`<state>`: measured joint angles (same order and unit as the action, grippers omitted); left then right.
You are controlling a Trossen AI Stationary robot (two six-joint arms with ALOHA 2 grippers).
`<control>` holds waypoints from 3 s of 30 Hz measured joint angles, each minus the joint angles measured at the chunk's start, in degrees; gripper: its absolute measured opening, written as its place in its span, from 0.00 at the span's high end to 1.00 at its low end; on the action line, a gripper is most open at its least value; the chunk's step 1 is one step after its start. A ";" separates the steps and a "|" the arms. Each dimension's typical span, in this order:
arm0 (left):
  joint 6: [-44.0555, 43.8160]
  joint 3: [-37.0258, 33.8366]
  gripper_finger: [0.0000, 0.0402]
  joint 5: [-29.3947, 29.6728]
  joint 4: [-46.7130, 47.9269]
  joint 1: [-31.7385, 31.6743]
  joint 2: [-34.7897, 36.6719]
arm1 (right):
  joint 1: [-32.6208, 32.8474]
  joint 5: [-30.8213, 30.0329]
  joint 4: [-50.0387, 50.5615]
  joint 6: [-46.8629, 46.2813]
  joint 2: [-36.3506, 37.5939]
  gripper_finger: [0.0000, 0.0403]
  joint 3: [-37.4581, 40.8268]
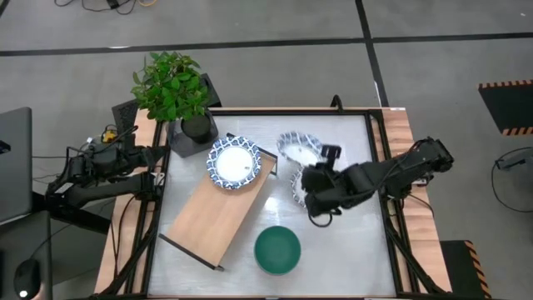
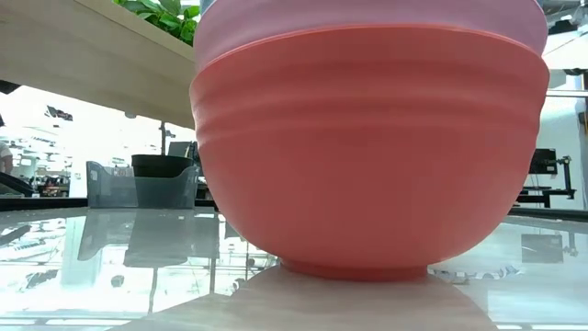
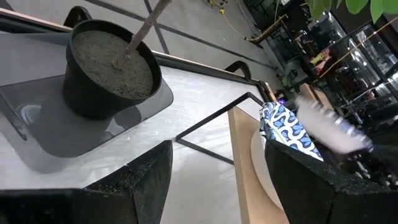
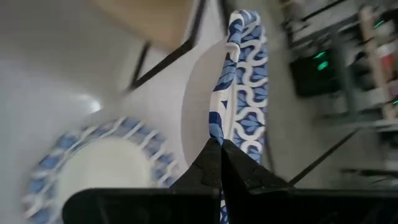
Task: Place and stack bowls onto a shelf
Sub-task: Stack the white patterned bowl on the white patterned bowl on the shelf
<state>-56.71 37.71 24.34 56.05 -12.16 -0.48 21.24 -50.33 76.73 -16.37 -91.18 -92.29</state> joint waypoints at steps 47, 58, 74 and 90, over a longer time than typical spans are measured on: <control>0.51 0.00 0.40 2.91 0.36 0.01 -0.01 | -8.11 11.74 -52.42 62.93 -13.18 0.91 -1.62; 0.73 0.00 0.40 2.96 0.58 0.01 0.00 | -8.97 15.99 -51.47 62.69 -13.18 0.77 -1.62; 1.16 0.00 0.40 2.78 0.61 -0.01 -0.01 | -10.88 22.48 -50.44 59.23 -12.89 0.67 -1.58; 1.19 0.00 0.40 3.04 0.62 -0.01 0.00 | -8.31 25.05 -48.57 47.77 -6.73 0.57 -1.62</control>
<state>-55.51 37.71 27.38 56.67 -12.16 -0.48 12.93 -25.28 28.16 31.40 -97.91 -93.91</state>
